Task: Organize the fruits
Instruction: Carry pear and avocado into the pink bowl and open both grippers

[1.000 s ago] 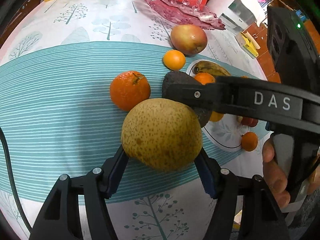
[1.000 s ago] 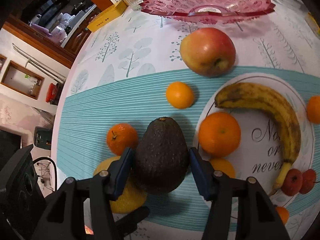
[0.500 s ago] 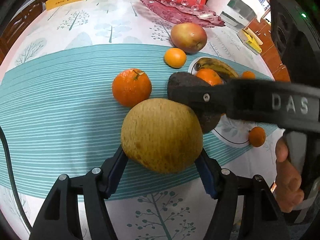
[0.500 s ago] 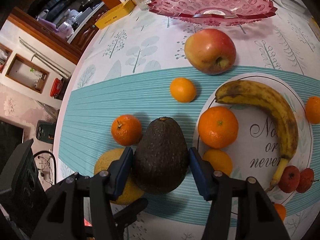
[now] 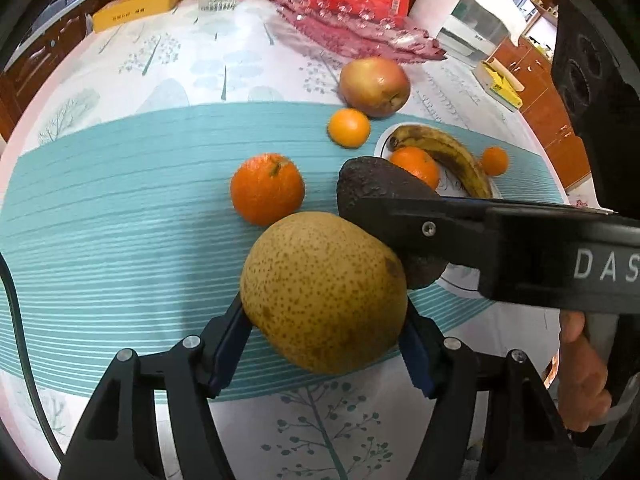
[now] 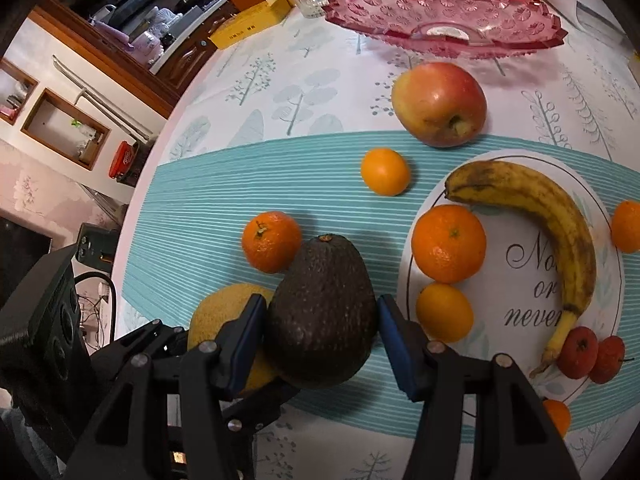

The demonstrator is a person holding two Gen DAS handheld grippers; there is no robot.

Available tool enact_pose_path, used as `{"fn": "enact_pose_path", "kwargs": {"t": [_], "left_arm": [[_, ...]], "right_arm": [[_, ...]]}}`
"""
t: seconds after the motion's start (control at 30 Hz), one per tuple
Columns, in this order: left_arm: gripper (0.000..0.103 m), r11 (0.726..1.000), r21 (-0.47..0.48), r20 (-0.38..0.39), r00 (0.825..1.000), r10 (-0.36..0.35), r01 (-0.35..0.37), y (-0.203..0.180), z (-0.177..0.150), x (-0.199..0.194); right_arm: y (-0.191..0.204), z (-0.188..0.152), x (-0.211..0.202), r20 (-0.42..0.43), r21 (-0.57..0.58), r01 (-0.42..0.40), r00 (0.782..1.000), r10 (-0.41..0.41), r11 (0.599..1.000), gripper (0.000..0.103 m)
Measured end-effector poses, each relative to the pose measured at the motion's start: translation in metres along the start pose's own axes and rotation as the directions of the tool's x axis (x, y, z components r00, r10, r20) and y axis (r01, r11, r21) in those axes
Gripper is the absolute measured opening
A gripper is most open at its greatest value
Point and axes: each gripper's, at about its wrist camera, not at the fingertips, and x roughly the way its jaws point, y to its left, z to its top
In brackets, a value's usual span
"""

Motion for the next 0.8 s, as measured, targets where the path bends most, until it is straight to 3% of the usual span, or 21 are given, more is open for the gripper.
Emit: {"fn": "enact_pose_path", "kwargs": {"t": [0.33, 0.6, 0.8], "left_arm": [[0.067, 0.996, 0.089, 0.116, 0.993, -0.006, -0.005, -0.020, 0.054, -0.068], [0.067, 0.979, 0.202, 0.214, 0.977, -0.008, -0.036, -0.056, 0.146, -0.094], [0.067, 0.970, 0.238, 0.241, 0.970, -0.009, -0.051, -0.078, 0.226, -0.069]], "right_arm": [[0.011, 0.031, -0.067, 0.162, -0.026, -0.046, 0.986, 0.050, 0.999, 0.057], [-0.010, 0.100, -0.127, 0.328, 0.016, -0.051, 0.944, 0.043, 0.999, 0.057], [-0.053, 0.163, -0.132, 0.399, 0.107, -0.054, 0.917, 0.007, 0.993, 0.057]]}}
